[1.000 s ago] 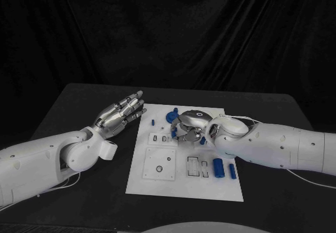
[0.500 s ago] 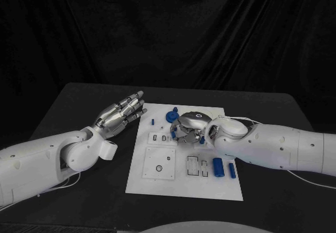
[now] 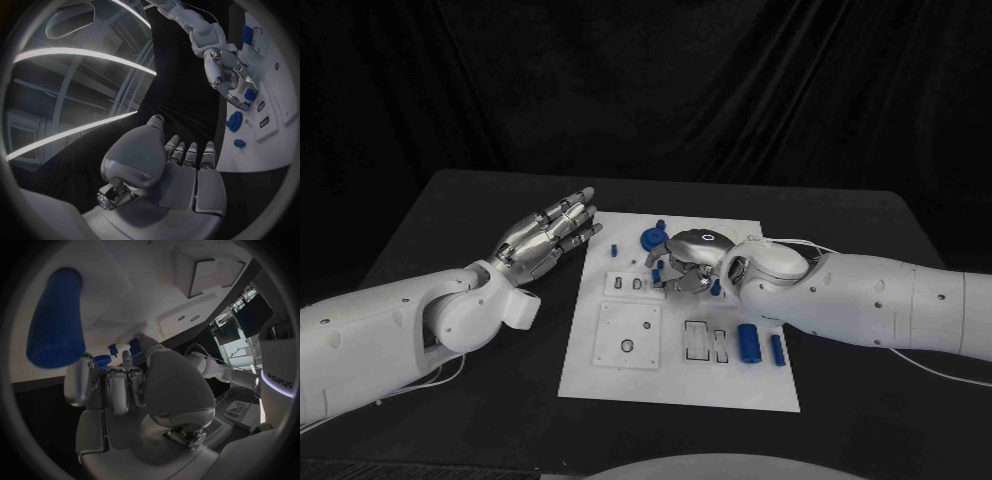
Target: Assemble the parts on the task board
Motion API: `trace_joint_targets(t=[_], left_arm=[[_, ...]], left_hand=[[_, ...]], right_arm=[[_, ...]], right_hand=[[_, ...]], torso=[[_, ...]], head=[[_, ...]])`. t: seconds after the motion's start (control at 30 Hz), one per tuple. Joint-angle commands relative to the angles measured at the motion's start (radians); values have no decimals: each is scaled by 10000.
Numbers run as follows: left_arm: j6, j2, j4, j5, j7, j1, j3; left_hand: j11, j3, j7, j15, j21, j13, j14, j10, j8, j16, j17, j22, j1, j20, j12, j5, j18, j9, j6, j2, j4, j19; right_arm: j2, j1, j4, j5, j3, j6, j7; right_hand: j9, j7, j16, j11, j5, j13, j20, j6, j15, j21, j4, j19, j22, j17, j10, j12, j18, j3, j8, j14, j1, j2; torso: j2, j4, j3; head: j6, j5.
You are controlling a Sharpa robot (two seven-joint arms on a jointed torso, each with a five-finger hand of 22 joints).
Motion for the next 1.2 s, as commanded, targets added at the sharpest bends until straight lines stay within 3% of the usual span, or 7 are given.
trace_joint_targets(t=[0.03, 0.3, 0.53, 0.77, 1.03, 1.13, 1.2], left_arm=[[131, 13, 6, -2, 95, -16, 9], [-28, -121, 76, -2, 43, -16, 11], [-342, -289, 241, -10, 138, 4, 13], [-990, -354, 331, -1267, 463, 161, 16], [-2351, -317, 270, -4293, 1150, 648, 19], [-2828, -241, 215, -5453, 1052, 900, 19], [-3068, -160, 166, -6457, 787, 1093, 19]], left_hand=[[56, 53, 0, 94, -20, -11, -4, -16, 59, -36, -9, 13, 73, 64, -35, 55, 177, 8, -16, -4, -3, 0], [48, 53, -6, 84, -12, -11, -4, -16, 72, -36, -9, 18, 133, 64, -35, 49, 178, 15, 18, -79, -79, 9], [98, 57, 42, 88, 10, -11, -4, -16, 106, -36, -9, 34, 276, 99, -35, 55, 181, 27, 100, -192, -273, 36], [384, 135, 292, 298, 136, 31, 65, 71, 196, 64, 40, 114, 499, 330, 7, -183, 192, 56, 354, -333, -696, 202], [979, -235, 763, 729, 934, 760, 1438, 2243, 478, 1446, 393, 491, 822, 729, 662, -1532, 214, 153, 1373, -699, -77, 1345], [1363, -550, 858, 998, 1616, 1926, 3646, 4862, 497, 3259, 753, 761, 627, 860, 1497, -2683, 191, 168, 1622, -813, 260, 2529], [2068, -1342, 647, 1210, 2604, 2446, 4821, 5867, 403, 4095, 928, 1170, -707, 899, 1931, -4462, 94, 143, 1472, -1002, 263, 4316]], right_arm=[[-49, -53, 32, -117, -29, 109, -265], [-505, 40, 490, -121, -26, -655, -30], [-1429, 665, 1631, 20, -25, -1233, 87], [-2325, 1444, 2394, 818, -25, -1909, 300], [-2879, 2271, 2412, 2819, -25, -2656, 645], [-2962, 2422, 2327, 3355, -25, -2664, 704], [-3015, 2486, 2275, 3589, -26, -2515, 682]], right_hand=[[-160, -21, -40, 39, -280, 2633, -23, -206, 71, -71, 44, -52, 1426, 2578, 1049, 35, 134, -133, -140, 1033, -137, -38], [-564, -43, -82, 15, -1242, 2633, -50, -439, 47, -163, 746, -32, 1433, 2540, 1049, 35, 140, -562, -289, 1023, -222, -508], [-832, -53, -108, -3, -1829, 2633, -76, -371, 25, -229, 1807, -18, 1456, 2516, 1049, 35, 141, -1358, -248, 1017, -330, -1284], [-914, 40, -105, 66, -1821, 2633, -50, -91, 75, -258, 1807, -12, 1477, 2517, 1049, 35, 136, -1719, -98, 1017, -796, -946], [-869, 135, -76, 148, -1814, 2633, 11, 829, 143, 566, 1780, 385, 1845, 2537, 1049, 35, -36, -1437, 392, 1027, -1410, -394], [-829, 147, -58, 165, -1784, 2633, 29, 1089, 157, 601, 1760, 401, 1877, 2552, 1049, 35, -41, -1355, 530, 1031, -1572, -188], [-821, 156, -62, 174, -1771, 2633, 36, 1143, 165, 606, 1748, 403, 1887, 2548, 1049, 35, -41, -1311, 560, 1030, -1553, -114]], torso=[[4, 6, 0], [3, 2, 3], [-7, -5, 12], [-9, 20, 21], [6, 0, 9], [3, -18, 11], [1, -27, 26]], head=[[-5, -4], [30, 18], [-24, 71], [-60, 26], [-47, 38], [-73, 43], [-81, 32]])
